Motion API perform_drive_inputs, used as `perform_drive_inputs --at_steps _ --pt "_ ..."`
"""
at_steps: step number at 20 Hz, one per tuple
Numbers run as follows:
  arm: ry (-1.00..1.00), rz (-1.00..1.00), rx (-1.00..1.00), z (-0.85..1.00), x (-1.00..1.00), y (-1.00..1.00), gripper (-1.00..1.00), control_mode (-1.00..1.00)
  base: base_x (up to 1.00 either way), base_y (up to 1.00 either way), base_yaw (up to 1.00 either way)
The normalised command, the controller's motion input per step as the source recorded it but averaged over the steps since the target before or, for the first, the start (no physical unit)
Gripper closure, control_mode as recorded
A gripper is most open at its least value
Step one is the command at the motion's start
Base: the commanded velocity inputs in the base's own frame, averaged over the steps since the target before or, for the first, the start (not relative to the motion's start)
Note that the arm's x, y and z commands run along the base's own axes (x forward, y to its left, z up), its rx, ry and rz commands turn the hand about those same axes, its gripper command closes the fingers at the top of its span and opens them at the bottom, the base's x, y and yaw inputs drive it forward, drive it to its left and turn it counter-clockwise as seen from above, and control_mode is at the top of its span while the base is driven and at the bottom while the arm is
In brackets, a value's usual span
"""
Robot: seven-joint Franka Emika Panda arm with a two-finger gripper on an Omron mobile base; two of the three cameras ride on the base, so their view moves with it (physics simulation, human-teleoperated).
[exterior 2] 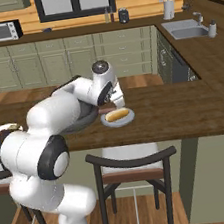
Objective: Place one bun and one sausage from the bowl on each plate.
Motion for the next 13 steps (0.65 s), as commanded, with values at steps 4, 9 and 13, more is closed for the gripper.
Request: perform_drive_inputs --at_steps 4,9,13 --pt "-0.44 0.01 -0.15 0.62 -1.0 0.09 -1.0 -1.0 0.0 0.0 0.0" --pt "-0.59 0.0 -0.21 0.96 -1.0 0.43 -1.0 -1.0 0.0 0.0 0.0" --pt "-0.72 0.0 -0.16 0.98 -0.95 0.18 -1.0 -1.0 0.0 0.0 0.0"
